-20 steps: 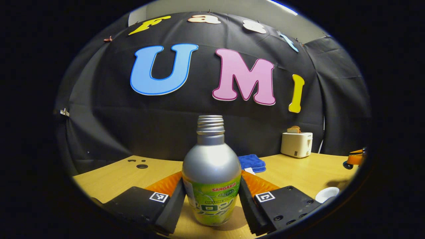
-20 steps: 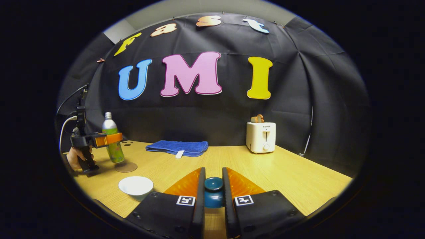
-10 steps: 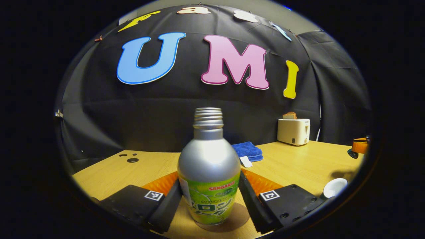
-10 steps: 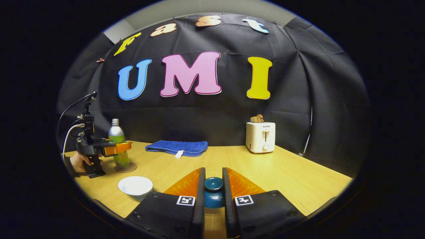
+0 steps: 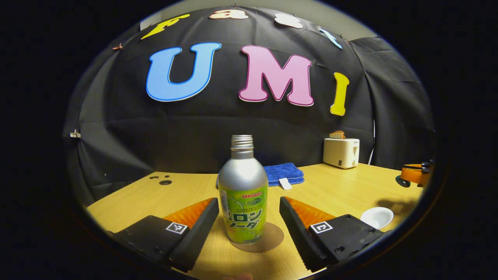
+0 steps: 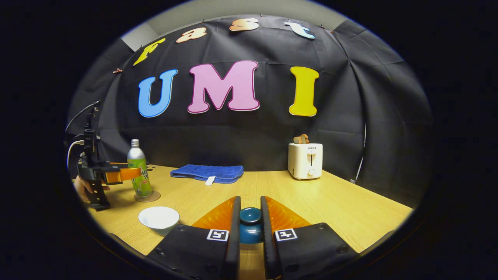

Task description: Open the teacup lid with one hand, grasp the water bottle and pour water into the teacup with the other hand; after pouring, place the water bottle on the coaster and then close the teacup lid.

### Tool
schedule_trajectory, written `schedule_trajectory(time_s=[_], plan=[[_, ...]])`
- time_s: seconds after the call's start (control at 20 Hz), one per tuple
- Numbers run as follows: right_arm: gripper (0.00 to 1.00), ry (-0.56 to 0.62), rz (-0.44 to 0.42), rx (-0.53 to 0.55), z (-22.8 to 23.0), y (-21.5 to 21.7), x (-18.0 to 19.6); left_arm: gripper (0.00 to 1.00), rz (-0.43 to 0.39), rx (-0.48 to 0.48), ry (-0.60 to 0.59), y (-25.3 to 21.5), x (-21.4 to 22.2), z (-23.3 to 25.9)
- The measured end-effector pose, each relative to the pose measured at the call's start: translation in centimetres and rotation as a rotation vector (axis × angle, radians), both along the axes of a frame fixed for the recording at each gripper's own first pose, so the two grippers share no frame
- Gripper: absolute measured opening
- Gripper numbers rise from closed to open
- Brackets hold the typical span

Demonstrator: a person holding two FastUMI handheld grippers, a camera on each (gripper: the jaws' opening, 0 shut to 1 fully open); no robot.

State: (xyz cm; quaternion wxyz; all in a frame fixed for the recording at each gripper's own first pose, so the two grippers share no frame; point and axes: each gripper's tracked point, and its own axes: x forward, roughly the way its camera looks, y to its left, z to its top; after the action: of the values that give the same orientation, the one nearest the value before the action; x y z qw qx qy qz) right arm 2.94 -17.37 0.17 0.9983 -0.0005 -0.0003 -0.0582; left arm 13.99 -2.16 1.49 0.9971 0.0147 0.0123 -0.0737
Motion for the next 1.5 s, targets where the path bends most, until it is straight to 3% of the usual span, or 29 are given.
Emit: schedule_trajectory(time_s=[0.45, 0.8, 1.0, 1.2, 1.5], plan=[[0.28, 0.000, 0.015, 0.002, 0.0, 1.2, -0.2, 0.98, 0.086, 0.024, -0.029, 2.6, -8.3, -1.1], [0.28, -0.011, 0.227, 0.066, 1.5, 11.7, 1.2, 0.97, 0.127, -0.026, -0.030, 4.6, -9.0, -1.1], [0.28, 0.047, 0.308, 0.025, -0.2, 16.0, 2.6, 0.97, 0.127, -0.027, -0.029, 4.6, -9.0, -1.1], [0.28, 0.153, 0.309, 0.055, -2.8, 17.2, 2.7, 0.97, 0.126, -0.027, -0.029, 4.6, -9.1, -1.2], [0.29, 0.211, 0.287, -0.002, -3.8, 16.6, 2.8, 0.97, 0.125, -0.026, -0.030, 4.7, -9.0, -1.1]])
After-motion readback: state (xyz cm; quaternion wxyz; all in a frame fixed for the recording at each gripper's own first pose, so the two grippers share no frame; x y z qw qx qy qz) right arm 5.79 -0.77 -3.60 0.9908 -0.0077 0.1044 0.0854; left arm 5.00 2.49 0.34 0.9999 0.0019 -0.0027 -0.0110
